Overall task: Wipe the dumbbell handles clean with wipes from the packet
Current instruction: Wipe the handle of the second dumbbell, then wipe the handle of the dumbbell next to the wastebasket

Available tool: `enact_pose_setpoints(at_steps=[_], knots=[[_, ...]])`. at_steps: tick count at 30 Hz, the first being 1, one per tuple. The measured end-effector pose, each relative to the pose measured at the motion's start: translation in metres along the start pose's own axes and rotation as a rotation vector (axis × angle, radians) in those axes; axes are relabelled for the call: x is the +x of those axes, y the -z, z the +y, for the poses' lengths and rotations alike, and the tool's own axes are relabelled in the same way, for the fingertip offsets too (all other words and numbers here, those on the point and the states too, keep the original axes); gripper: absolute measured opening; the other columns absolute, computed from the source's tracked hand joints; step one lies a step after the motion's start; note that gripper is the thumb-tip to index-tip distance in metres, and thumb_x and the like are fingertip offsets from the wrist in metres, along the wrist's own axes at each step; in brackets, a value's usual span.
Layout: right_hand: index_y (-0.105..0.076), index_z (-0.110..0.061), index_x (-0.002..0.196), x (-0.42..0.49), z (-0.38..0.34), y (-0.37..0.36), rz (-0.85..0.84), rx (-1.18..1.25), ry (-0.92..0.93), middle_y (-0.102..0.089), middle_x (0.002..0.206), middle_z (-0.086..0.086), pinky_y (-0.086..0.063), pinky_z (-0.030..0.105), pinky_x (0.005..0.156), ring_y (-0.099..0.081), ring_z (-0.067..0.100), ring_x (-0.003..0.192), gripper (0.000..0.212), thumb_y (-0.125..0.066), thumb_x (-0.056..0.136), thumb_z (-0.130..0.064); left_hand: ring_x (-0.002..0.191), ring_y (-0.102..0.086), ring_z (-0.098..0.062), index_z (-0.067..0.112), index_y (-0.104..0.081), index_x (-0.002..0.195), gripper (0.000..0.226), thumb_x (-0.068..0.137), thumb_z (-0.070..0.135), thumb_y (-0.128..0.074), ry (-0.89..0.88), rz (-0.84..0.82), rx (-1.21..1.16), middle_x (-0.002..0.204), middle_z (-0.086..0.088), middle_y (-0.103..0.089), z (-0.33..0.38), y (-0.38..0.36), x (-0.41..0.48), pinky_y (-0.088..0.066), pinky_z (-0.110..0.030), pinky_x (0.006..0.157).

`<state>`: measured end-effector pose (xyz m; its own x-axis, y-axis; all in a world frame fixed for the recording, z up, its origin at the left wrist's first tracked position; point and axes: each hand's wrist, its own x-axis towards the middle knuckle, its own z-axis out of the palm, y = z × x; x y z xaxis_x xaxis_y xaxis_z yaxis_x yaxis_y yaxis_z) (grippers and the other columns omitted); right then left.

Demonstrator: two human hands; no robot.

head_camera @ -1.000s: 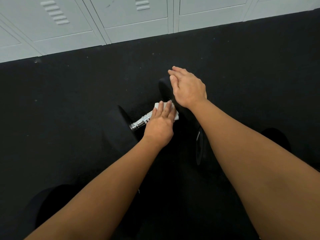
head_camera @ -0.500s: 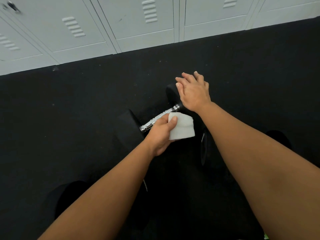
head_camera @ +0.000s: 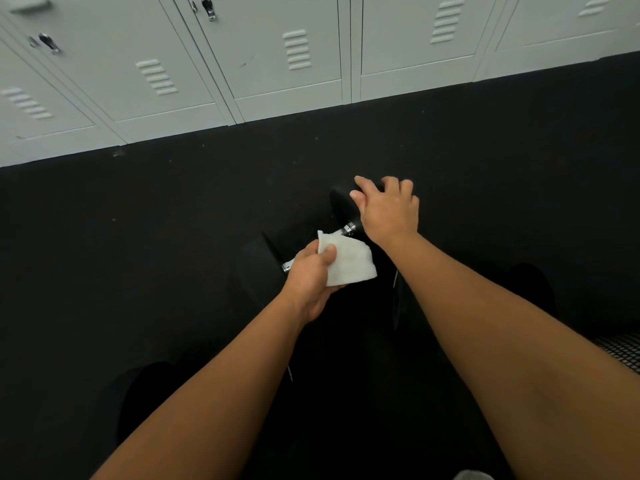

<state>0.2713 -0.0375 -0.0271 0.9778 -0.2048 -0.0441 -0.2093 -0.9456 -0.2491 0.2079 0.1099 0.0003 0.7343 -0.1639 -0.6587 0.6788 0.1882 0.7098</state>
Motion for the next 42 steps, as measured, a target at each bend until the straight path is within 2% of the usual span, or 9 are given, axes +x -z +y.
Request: enact_pose_setpoints(at_steps=[5,11,17,19,22,27,29,33,42], knots=[[-0.031,-0.036,0.143,-0.038,-0.010,0.002,-0.059,0.227,-0.175,-0.020,0.153,0.010,-0.027,0.048,0.105,-0.021,0.031,0.134,0.048,-0.036,0.097,-0.047,0.095,-0.068,-0.030,0.009,-0.060,0.106,0.022,0.101,0.018,-0.041,0.008,0.111,-0.074,0.103,-0.014,-0.069,0.004,-0.012,-0.010,-0.054,-0.049,0.085],[-0.065,-0.015,0.117,-0.090,-0.014,0.012,0.327,0.630,-0.156,-0.054,0.129,0.006,-0.038,0.040,0.101,-0.042,0.023,0.119,0.030,-0.048,0.096,-0.027,0.096,-0.067,-0.024,0.010,-0.063,0.102,0.033,0.101,0.033,-0.039,-0.060,0.118,0.051,0.098,-0.009,-0.070,0.006,-0.040,-0.026,-0.053,-0.043,0.091],[-0.063,-0.027,0.118,-0.112,-0.004,0.041,-0.053,1.343,-0.453,-0.063,0.122,-0.004,-0.043,0.031,0.101,-0.056,0.010,0.114,0.036,-0.041,0.097,-0.047,0.105,-0.059,-0.001,0.026,-0.062,0.115,0.044,0.099,0.049,-0.028,-0.171,-0.152,0.270,0.114,0.009,-0.065,-0.012,-0.079,-0.055,-0.044,-0.020,0.093],[-0.065,-0.029,0.104,-0.118,0.006,0.050,-0.114,1.620,-0.572,-0.065,0.113,-0.006,-0.046,0.027,0.093,-0.059,0.008,0.105,0.034,-0.042,0.095,-0.052,0.128,-0.042,-0.002,0.025,-0.046,0.137,0.051,0.098,0.052,-0.025,-0.193,-0.231,0.271,0.138,0.010,-0.049,-0.021,-0.091,-0.057,-0.030,-0.024,0.110],[-0.050,-0.021,0.135,-0.128,0.023,0.057,-0.119,1.817,-0.601,-0.058,0.128,-0.003,-0.044,0.028,0.093,-0.055,0.009,0.116,0.052,-0.050,0.092,-0.050,0.141,-0.022,-0.004,0.028,-0.032,0.146,0.065,0.093,0.063,-0.024,-0.228,-0.337,0.312,0.144,0.018,-0.036,-0.037,-0.102,-0.055,-0.013,-0.035,0.119],[-0.060,-0.007,0.118,-0.143,0.051,0.068,0.019,1.972,-0.778,-0.069,0.103,0.010,-0.056,0.032,0.073,-0.069,0.021,0.095,0.028,-0.055,0.095,-0.021,0.103,-0.061,0.005,0.020,-0.062,0.115,0.047,0.098,0.051,-0.032,-0.195,-0.390,0.221,0.110,0.008,-0.068,-0.052,-0.112,-0.057,-0.045,-0.012,0.087],[-0.058,-0.003,0.117,-0.144,0.064,0.069,0.088,1.979,-0.876,-0.069,0.103,0.014,-0.057,0.038,0.076,-0.070,0.026,0.090,0.025,-0.051,0.096,-0.016,0.099,-0.065,-0.001,0.015,-0.065,0.113,0.036,0.100,0.038,-0.041,-0.226,-0.343,0.250,0.106,0.004,-0.071,-0.052,-0.113,-0.051,-0.048,-0.015,0.083],[-0.057,-0.011,0.112,-0.139,0.086,0.058,0.139,1.710,-0.948,-0.067,0.098,0.010,-0.057,0.042,0.076,-0.068,0.027,0.086,0.019,-0.046,0.097,-0.013,0.137,-0.035,-0.013,0.013,-0.049,0.136,0.039,0.099,0.023,-0.044,-0.400,-0.197,0.610,0.141,-0.004,-0.050,-0.052,-0.111,-0.031,-0.028,-0.028,0.113],[-0.062,-0.019,0.096,-0.132,0.115,0.024,0.143,1.017,-0.672,-0.065,0.093,0.003,-0.055,0.035,0.074,-0.064,0.024,0.092,0.019,-0.044,0.096,-0.020,0.146,-0.012,-0.025,0.008,-0.042,0.140,0.041,0.102,0.021,-0.035,-0.577,-0.163,1.095,0.148,-0.009,-0.040,-0.082,-0.104,0.003,-0.007,-0.038,0.119]])
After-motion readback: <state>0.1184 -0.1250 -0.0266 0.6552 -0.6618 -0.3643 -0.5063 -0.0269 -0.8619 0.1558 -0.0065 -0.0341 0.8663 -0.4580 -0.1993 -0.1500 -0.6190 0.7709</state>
